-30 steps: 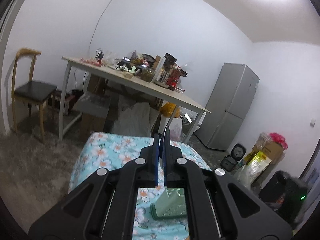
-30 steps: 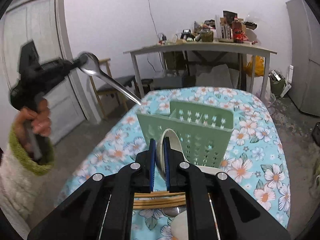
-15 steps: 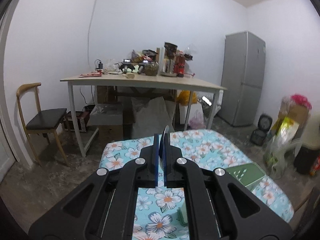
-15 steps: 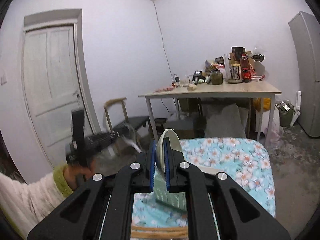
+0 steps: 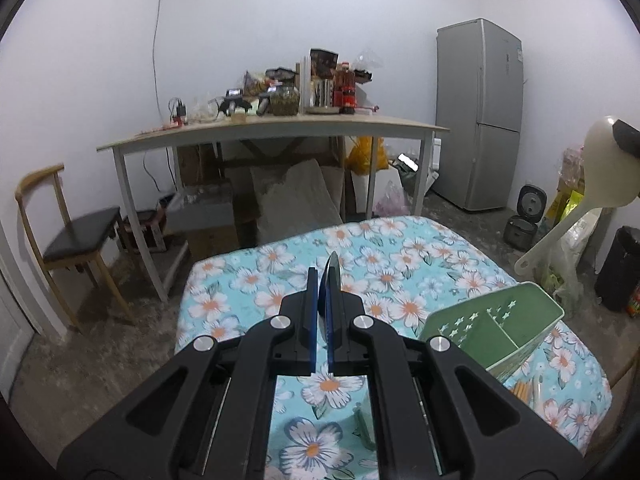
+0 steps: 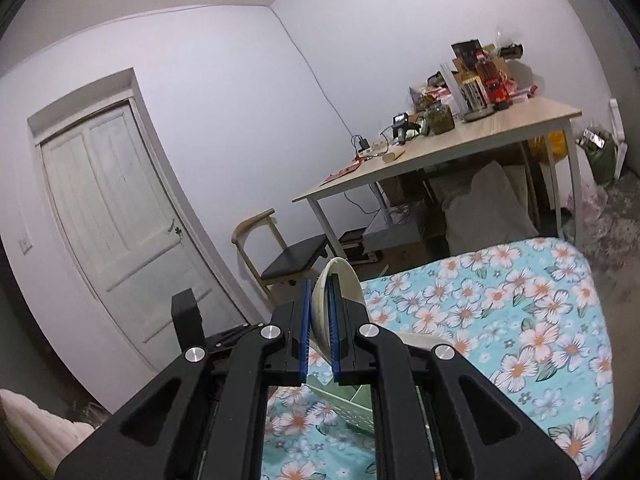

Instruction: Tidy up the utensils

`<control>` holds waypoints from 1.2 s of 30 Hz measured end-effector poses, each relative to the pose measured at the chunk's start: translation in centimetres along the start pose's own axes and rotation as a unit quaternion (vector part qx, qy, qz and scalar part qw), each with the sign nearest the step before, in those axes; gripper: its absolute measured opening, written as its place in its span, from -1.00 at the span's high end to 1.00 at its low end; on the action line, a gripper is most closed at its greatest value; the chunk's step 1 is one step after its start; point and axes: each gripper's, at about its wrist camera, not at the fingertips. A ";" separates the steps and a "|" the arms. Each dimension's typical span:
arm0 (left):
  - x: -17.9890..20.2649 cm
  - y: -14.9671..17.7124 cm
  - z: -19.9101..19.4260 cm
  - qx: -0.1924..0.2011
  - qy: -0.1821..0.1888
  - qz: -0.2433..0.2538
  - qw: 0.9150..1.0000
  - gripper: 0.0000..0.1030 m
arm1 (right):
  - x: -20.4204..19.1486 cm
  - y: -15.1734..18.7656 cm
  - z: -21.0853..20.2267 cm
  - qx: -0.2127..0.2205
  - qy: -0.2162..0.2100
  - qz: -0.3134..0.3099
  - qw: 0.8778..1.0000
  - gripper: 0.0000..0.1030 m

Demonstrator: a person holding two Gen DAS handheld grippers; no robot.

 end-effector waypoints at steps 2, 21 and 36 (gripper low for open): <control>-0.1 0.3 0.3 -0.002 0.001 -0.002 1.000 0.95 | 0.3 0.2 0.3 -0.004 -0.005 0.008 1.000 0.84; -1.1 0.5 -0.5 0.016 0.059 -0.042 0.997 0.37 | 0.9 1.2 0.6 -0.018 -0.019 0.030 0.999 0.83; -1.1 3.9 -3.7 0.010 0.070 -0.061 0.996 0.14 | 3.8 4.3 3.8 -0.071 0.026 0.078 0.994 0.39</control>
Point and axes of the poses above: each gripper's, at about its wrist camera, not at the fingertips, and z roughly the way its jaws point, x to its right, y to its underside, and after that the axes turned 14 degrees about -x, right-handed
